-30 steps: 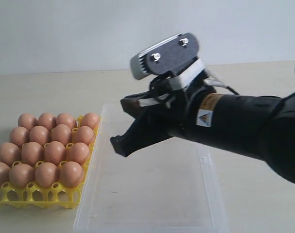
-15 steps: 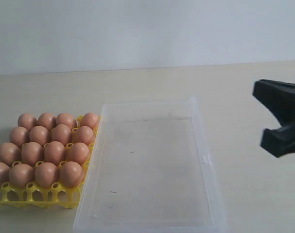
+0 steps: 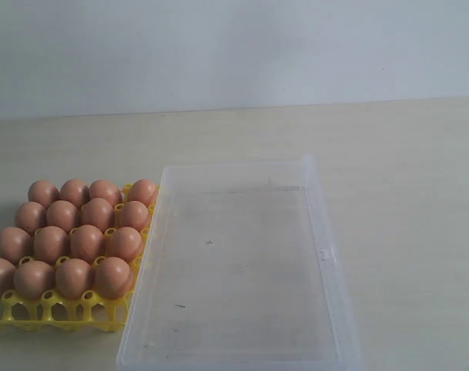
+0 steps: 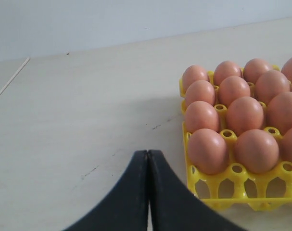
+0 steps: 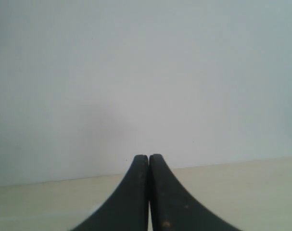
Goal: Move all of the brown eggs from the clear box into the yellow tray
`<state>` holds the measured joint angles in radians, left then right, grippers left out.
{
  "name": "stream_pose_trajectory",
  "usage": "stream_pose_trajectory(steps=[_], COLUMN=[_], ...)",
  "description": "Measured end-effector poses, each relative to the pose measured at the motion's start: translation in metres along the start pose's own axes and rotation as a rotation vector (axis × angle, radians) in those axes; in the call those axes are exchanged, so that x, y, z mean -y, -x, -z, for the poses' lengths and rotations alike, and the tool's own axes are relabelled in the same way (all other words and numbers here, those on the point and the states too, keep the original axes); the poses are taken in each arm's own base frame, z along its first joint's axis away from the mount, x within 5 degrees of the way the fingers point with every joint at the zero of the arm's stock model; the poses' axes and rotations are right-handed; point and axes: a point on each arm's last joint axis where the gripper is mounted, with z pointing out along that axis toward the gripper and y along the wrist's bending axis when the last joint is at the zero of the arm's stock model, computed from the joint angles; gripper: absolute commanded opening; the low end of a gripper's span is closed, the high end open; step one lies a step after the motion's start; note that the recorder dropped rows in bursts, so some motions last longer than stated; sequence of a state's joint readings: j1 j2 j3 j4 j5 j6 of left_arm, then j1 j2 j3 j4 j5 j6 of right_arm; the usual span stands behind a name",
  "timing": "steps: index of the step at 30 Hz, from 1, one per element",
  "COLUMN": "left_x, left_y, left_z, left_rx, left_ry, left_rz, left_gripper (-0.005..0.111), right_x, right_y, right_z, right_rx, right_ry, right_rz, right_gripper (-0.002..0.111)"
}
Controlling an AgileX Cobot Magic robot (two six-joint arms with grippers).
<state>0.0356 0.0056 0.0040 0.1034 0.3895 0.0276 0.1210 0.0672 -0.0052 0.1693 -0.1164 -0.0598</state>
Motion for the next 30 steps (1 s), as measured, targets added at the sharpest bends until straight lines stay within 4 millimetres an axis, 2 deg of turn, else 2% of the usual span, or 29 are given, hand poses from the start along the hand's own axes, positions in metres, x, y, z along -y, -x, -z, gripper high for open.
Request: stream_pose_trajectory(steps=[12, 30], left_x=[0.0, 0.0], left_y=[0.0, 0.0], left_z=[0.0, 0.0], left_rx=[0.0, 0.0], left_ry=[0.0, 0.0], left_rz=[0.0, 0.0], left_gripper=[0.0, 0.0], right_x=[-0.0001, -0.0001], right_y=[-0.008, -0.0088], right_z=[0.0057, 0.0057], right_rx=[-0.074, -0.083], right_ry=[-0.004, -0.003], right_rz=[-0.015, -0.009], right_gripper=[0.0, 0.0])
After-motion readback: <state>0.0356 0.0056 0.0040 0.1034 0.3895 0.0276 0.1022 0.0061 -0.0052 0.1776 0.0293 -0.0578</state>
